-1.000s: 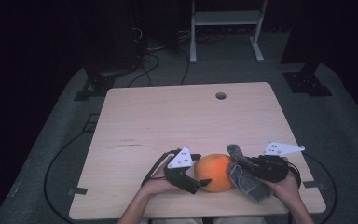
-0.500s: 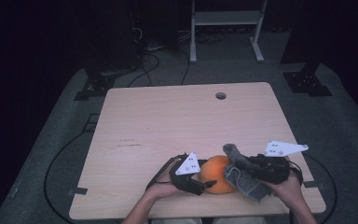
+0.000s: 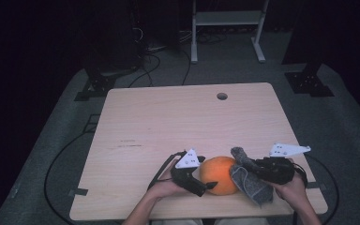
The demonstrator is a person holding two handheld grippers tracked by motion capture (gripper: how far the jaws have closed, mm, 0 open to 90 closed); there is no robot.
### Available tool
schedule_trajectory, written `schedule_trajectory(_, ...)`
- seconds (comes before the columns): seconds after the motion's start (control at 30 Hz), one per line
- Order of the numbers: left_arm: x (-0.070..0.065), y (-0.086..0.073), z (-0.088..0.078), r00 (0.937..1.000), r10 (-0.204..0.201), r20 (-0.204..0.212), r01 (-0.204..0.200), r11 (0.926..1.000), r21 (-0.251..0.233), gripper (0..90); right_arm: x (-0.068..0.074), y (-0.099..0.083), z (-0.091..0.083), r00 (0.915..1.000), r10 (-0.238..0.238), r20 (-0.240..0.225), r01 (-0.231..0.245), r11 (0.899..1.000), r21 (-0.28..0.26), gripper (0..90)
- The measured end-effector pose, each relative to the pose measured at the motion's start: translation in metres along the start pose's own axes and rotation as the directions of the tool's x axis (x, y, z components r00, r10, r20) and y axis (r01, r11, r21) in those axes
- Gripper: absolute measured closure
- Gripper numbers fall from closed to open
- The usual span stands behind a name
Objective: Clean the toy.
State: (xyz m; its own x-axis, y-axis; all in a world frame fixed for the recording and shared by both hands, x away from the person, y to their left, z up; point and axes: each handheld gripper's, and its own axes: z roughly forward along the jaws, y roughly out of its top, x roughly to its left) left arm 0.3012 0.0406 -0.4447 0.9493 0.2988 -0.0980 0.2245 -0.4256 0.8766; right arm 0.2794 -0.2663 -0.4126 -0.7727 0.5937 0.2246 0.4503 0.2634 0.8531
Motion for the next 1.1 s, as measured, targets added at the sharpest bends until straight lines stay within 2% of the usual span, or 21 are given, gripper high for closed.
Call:
schedule_trajectory(0.07,-0.003,-0.002,0.002,0.9996,0.027,0.011,-0.026,0.9995,-0.015,13.5,-0.001,-0.001,0.000,1.0000,0.002,0.003,-0.002,1.000,0.003,75.9)
schedule_trajectory(0.13,-0.008,0.001,0.000,0.9985,0.050,-0.019,-0.051,0.9984,-0.025,22.6,-0.001,-0.001,-0.002,0.9999,0.009,0.008,-0.009,1.000,0.006,76.0)
schedule_trajectory(0.2,-0.010,0.007,-0.006,0.9962,0.078,-0.038,-0.080,0.9962,-0.035,28.0,0.000,0.003,-0.006,0.9998,0.011,0.017,-0.011,1.000,-0.009,76.2)
schedule_trajectory(0.27,-0.014,0.015,-0.015,0.9898,0.123,-0.072,-0.127,0.9908,-0.046,30.7,0.010,0.014,-0.011,0.9992,-0.023,0.033,0.024,0.999,-0.046,76.4)
schedule_trajectory(0.3,-0.015,0.018,-0.018,0.9883,0.132,-0.077,-0.135,0.9900,-0.041,30.8,0.019,0.022,-0.012,0.9989,-0.045,0.011,0.045,0.996,-0.075,76.4)
schedule_trajectory(0.33,-0.016,0.020,-0.021,0.9859,0.143,-0.087,-0.147,0.9886,-0.034,30.8,0.025,0.026,-0.012,0.9984,-0.057,-0.002,0.057,0.995,-0.085,76.4)
schedule_trajectory(0.37,-0.017,0.021,-0.022,0.9846,0.150,-0.091,-0.154,0.9874,-0.038,30.9,0.036,0.033,-0.008,0.9957,-0.089,-0.025,0.086,0.991,-0.098,76.4)
schedule_trajectory(0.43,-0.018,0.022,-0.025,0.9842,0.151,-0.093,-0.155,0.9872,-0.038,31.1,0.050,0.041,0.002,0.9899,-0.133,-0.049,0.128,0.988,-0.091,76.3)
schedule_trajectory(0.5,-0.017,0.023,-0.031,0.9841,0.149,-0.097,-0.154,0.9871,-0.044,31.4,0.060,0.044,0.015,0.9846,-0.172,-0.029,0.170,0.984,-0.058,76.2)
schedule_trajectory(0.53,-0.016,0.024,-0.034,0.9822,0.155,-0.106,-0.160,0.9863,-0.041,31.6,0.060,0.044,0.019,0.9846,-0.174,-0.017,0.173,0.984,-0.050,76.2)
schedule_trajectory(0.63,-0.012,0.024,-0.042,0.9820,0.147,-0.119,-0.152,0.9875,-0.040,31.8,0.048,0.034,0.027,0.9931,-0.117,0.008,0.117,0.993,-0.028,76.2)
schedule_trajectory(0.7,-0.009,0.024,-0.045,0.9835,0.124,-0.132,-0.131,0.9902,-0.049,31.8,0.035,0.021,0.033,0.9977,-0.066,0.013,0.067,0.998,-0.009,76.2)
schedule_trajectory(0.77,-0.006,0.024,-0.048,0.9853,0.108,-0.132,-0.116,0.9918,-0.055,31.8,0.025,0.012,0.034,0.9990,-0.029,0.034,0.028,0.999,0.017,76.3)
schedule_trajectory(0.8,-0.005,0.024,-0.048,0.9853,0.108,-0.132,-0.116,0.9920,-0.050,31.8,0.023,0.011,0.032,0.9996,-0.013,0.027,0.013,1.000,0.008,76.3)
schedule_trajectory(0.87,-0.006,0.025,-0.047,0.9855,0.108,-0.131,-0.114,0.9927,-0.040,31.8,0.028,0.018,0.026,0.9997,-0.025,0.007,0.025,0.999,-0.034,76.3)
schedule_trajectory(0.93,-0.007,0.025,-0.044,0.9858,0.113,-0.124,-0.118,0.9924,-0.033,31.8,0.039,0.027,0.022,0.9983,-0.045,-0.036,0.042,0.996,-0.083,76.3)
schedule_trajectory(1.03,-0.013,0.030,-0.045,0.9860,0.109,-0.126,-0.117,0.9918,-0.053,31.8,0.050,0.031,0.026,0.9959,-0.084,-0.035,0.080,0.993,-0.088,76.2)
schedule_trajectory(1.1,-0.015,0.030,-0.044,0.9840,0.106,-0.143,-0.115,0.9918,-0.055,31.7,0.046,0.026,0.029,0.9978,-0.056,-0.036,0.052,0.994,-0.093,76.2)
